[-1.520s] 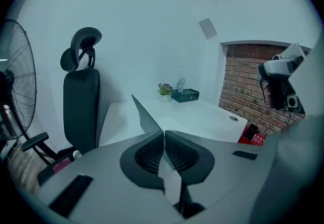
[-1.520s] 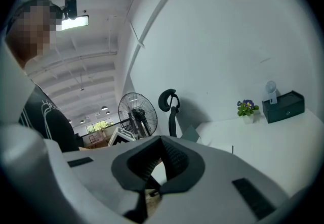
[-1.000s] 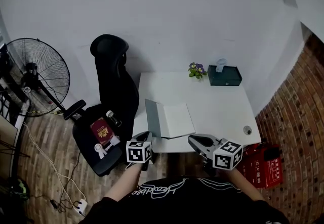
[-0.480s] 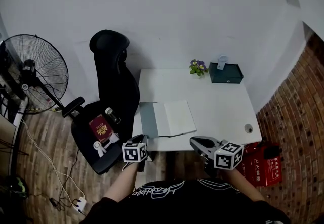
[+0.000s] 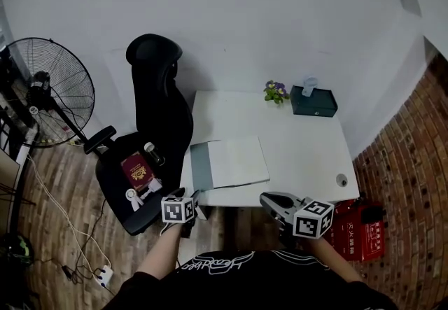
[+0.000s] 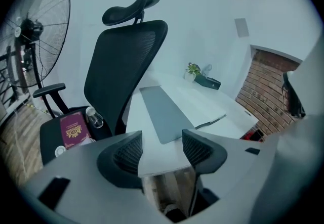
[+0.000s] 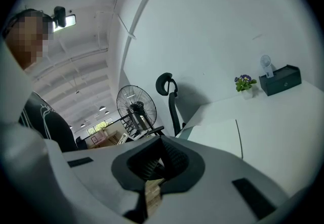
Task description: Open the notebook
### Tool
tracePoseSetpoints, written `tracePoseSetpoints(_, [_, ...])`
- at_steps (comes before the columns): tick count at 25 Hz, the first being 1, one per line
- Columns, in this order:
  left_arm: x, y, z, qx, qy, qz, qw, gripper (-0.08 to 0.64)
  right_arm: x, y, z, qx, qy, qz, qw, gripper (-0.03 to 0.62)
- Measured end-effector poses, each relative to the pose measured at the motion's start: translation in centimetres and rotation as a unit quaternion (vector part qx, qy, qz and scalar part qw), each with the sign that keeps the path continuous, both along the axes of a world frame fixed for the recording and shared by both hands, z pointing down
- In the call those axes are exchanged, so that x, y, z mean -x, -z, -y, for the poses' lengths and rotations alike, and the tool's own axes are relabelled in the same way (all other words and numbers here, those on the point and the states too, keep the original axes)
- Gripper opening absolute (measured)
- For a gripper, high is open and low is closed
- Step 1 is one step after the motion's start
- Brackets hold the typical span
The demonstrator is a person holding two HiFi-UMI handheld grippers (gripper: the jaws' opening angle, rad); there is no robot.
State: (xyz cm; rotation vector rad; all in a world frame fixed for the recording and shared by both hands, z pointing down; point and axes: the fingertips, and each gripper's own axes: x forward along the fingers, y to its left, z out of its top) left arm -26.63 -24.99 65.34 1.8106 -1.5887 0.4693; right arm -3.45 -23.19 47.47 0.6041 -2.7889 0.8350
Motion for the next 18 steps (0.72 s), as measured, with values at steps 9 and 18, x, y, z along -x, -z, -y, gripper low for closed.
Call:
tracePoseSetpoints(9, [-3.7, 5.4, -1.9, -0.056, -0.029, -0.013, 0.9979, 0.287, -1.4, 1.4, -2.2, -0.013, 0.010, 0.017, 1.000, 0.002])
tracePoseSetpoints(18, [-11.6, 15.5, -6.9, -0.152, -0.095, -0.038, 0.9832, 0.224, -4.6, 4.4, -6.2, -0.037, 0.010, 0.050, 0.998, 0.000])
